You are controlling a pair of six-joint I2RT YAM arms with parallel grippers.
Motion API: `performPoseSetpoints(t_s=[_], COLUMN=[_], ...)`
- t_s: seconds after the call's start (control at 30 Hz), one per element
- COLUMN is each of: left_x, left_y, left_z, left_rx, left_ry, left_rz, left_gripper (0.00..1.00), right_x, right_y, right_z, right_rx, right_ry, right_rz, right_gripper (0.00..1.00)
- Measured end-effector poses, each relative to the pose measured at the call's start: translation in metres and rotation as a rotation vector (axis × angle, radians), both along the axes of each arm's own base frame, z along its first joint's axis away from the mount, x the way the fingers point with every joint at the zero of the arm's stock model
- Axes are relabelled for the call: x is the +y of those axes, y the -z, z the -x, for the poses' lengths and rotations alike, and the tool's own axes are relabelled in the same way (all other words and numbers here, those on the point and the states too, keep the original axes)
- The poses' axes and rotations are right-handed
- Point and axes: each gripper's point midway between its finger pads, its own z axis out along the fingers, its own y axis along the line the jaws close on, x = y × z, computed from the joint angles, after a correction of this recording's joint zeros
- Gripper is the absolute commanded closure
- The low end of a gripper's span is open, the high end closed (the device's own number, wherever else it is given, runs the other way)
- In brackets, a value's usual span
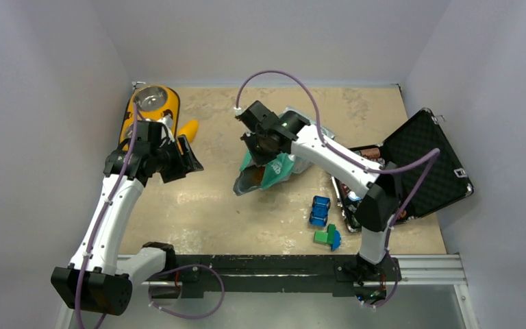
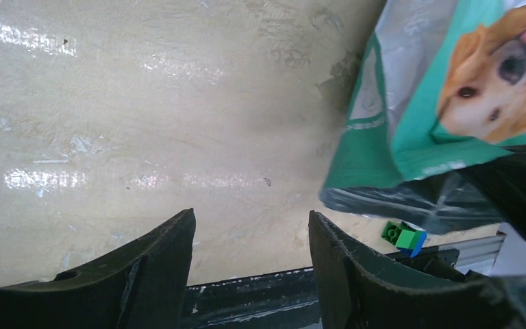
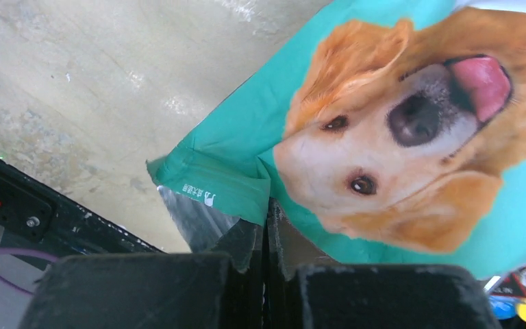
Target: Serve the pet food
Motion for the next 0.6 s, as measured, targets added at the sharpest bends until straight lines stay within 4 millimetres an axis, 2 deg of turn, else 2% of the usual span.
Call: performPoseSetpoints(t_s=[0.1,0.17,0.27,0.37,0.43,0.53,0.6], left_x=[0.002,0.003,0.004,0.007,0.010,0.018,0.028], left_y=[0.001,0.002,0.008,0.016,0.022,0.032,0.038], left_z=[-0.001,-0.002,-0.008,-0.019,-0.031,-0.050,-0.062], left_rx=[-0.008,-0.010,0.003,0.041,0.068,0.104,0.122], left_ry=[0.015,0.022,0.023,0.026,0.025,0.006,-0.015], left_rz=[-0.017,-0.027,-0.043,-0.075,-0.102,-0.149,-0.170], left_gripper=[0.34,0.34,0.34,0.34,0.34,0.32,0.32], right_x=[-0.013,-0.015,0.000,-0.001,-0.006,-0.018,-0.017], right_y=[-0.024,-0.026,-0.008,0.013,0.007,-0.011,-0.020], right_z=[0.001,0.002,0.005,0.015,0.017,0.010,0.007], right_rx=[-0.054,-0.043,0.003,0.032,0.030,0.019,0.027], right_ry=[0.014,0.020,-0.003,-0.030,-0.030,-0.005,-0.003], right_rz=[-0.028,-0.024,0.009,0.053,0.044,-0.002,-0.034], right_gripper=[1.00,1.00,1.00,1.00,1.00,1.00,1.00])
